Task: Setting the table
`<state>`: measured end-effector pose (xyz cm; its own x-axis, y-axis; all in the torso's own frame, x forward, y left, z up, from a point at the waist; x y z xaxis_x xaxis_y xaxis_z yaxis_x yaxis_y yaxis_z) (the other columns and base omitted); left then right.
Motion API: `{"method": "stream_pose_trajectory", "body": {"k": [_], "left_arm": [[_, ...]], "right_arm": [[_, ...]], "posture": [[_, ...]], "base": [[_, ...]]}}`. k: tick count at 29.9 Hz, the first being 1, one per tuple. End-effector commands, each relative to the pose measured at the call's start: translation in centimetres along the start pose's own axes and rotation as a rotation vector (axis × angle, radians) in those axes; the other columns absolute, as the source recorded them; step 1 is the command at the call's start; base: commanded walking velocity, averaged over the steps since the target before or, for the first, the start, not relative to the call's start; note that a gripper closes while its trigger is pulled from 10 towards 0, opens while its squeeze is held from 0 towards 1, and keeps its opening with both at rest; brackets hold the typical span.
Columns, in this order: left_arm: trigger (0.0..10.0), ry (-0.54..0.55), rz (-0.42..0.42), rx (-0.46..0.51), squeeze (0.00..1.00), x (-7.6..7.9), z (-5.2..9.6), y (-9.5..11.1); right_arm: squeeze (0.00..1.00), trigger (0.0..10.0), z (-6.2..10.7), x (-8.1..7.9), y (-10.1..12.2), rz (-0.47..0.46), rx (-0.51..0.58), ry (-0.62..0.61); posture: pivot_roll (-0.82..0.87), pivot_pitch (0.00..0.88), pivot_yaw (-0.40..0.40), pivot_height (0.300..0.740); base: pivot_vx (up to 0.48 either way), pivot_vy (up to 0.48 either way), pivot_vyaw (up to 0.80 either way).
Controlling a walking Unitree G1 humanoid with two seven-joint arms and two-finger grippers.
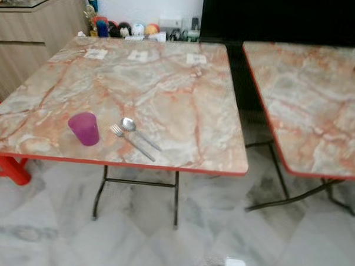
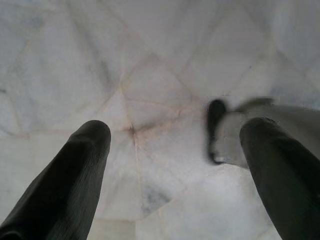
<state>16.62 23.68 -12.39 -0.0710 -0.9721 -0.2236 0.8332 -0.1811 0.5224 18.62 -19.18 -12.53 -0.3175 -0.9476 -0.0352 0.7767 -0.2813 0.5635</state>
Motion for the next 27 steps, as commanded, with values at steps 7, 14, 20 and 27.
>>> {"method": "stream_pose_trajectory", "body": {"k": [7,14,20,27], "left_arm": [[10.0,0.003,-0.016,-0.026,0.00,-0.28,0.08,-0.55],[10.0,0.003,-0.017,-0.026,0.00,-0.28,0.07,-0.54],[10.0,0.003,-0.029,-0.026,0.00,-0.36,0.15,-0.75],[10.0,0.001,-0.020,-0.016,0.00,-0.24,0.15,-0.64]], "right_arm": [[0.00,10.0,-0.02,-0.58,0.09,-0.015,0.002,0.013],[0.00,10.0,-0.01,-0.57,0.09,-0.016,0.003,0.015],[0.00,10.0,-0.01,-0.57,0.07,-0.018,0.002,0.015],[0.00,10.0,-0.01,-0.55,0.07,-0.020,0.002,0.016]], "posture": [[0.03,0.090,-0.005,0.740],[0.03,0.090,-0.005,0.740],[0.03,0.090,-0.005,0.740],[0.03,0.091,-0.005,0.740]], "base": [[0.000,0.318,0.00],[0.000,0.318,0.00],[0.000,0.240,0.00],[0.000,0.000,0.00]]}}
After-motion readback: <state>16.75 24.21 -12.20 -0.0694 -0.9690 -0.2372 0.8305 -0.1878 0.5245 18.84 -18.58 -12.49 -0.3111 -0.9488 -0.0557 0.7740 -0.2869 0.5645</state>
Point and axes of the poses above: a point about 5 cm out from each wrist's last joint towards the gripper, its own z axis pointing back from the gripper into the wrist, its own y axis along the axis of the wrist's last joint, x = y × z, the point moved 4 cm from there along -z, pointing out of the wrist towards the gripper, and after that the axes turned 14 degrees about -z, right-handed, at the moved point
